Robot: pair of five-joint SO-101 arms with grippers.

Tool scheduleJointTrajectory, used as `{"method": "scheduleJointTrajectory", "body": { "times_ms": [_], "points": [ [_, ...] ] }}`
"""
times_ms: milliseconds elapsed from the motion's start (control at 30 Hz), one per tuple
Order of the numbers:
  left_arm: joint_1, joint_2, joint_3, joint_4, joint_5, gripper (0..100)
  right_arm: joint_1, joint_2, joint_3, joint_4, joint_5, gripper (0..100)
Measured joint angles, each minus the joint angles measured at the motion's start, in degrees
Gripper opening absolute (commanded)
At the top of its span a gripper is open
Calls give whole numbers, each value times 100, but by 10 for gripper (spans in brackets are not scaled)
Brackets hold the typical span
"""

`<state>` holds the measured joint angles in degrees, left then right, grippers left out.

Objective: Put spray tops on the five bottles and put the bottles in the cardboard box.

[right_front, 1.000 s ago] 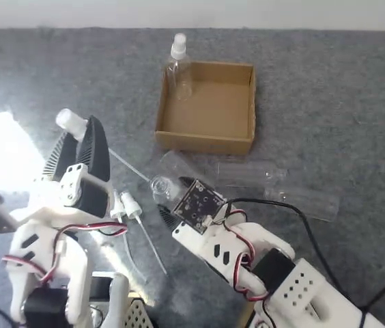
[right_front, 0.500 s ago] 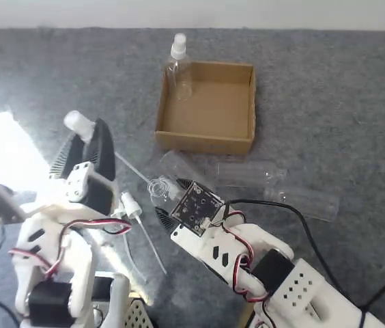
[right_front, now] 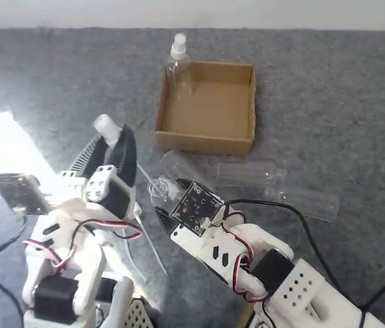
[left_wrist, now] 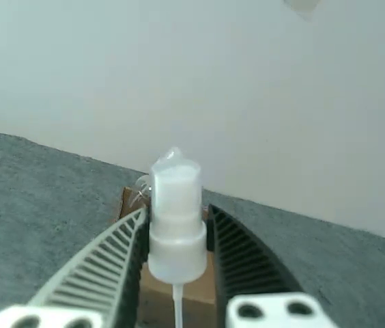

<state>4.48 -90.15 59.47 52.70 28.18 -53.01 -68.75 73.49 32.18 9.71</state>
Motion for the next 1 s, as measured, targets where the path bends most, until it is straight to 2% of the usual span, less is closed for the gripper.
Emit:
{"method": "scheduleJointTrajectory", "body": {
  "times_ms": [533,767,933,1000],
  "points": [
    [246,-18,18,501,-527,56,123,0,0,0,0,111],
    [255,-18,316,510,-554,139,290,9,0,-132,9,111],
    [264,-18,413,510,-563,145,299,9,0,-132,9,111],
    [484,-18,440,510,-563,152,299,9,0,-132,0,111]
  ]
}}
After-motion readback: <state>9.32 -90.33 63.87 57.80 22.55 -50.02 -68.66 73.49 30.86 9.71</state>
